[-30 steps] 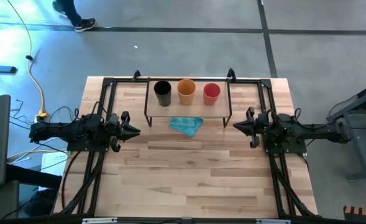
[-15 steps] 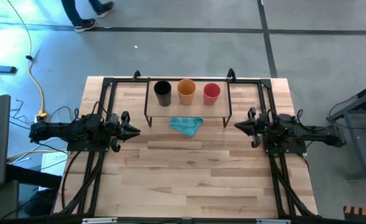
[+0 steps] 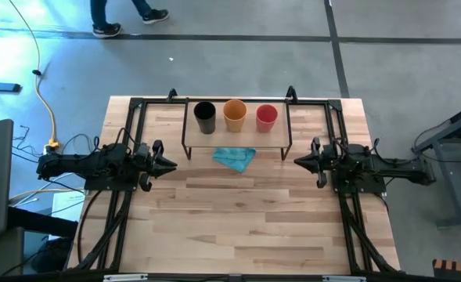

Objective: Stack small to large cups/mugs on shelf
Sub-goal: Return to Home Position

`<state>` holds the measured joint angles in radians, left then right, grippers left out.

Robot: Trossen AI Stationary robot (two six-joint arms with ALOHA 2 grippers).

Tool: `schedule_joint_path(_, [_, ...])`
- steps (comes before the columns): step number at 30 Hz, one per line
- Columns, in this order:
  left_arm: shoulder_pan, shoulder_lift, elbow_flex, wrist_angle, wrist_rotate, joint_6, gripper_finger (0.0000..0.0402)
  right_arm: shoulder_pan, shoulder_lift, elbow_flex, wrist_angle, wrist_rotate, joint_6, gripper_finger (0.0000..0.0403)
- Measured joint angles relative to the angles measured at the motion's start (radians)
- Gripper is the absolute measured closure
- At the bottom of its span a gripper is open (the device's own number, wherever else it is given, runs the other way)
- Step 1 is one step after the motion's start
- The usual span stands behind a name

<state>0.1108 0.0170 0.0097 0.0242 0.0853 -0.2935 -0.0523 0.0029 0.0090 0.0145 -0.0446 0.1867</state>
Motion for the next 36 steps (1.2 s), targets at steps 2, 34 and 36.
schedule_joint_path(2, [0.0,0.0,0.0,0.0,0.0,0.0,0.0346,0.0,0.003,0.0,0.003,-0.021,0.007,0.04])
schedule_joint_path(34, [0.0,0.0,0.0,0.0,0.0,0.0,0.0346,0.0,0.004,0.001,0.003,-0.03,-0.083,0.04])
schedule_joint_path(36, [0.0,0.0,0.0,0.0,0.0,0.0,0.0346,0.0,0.003,0.001,0.004,-0.042,-0.011,0.04])
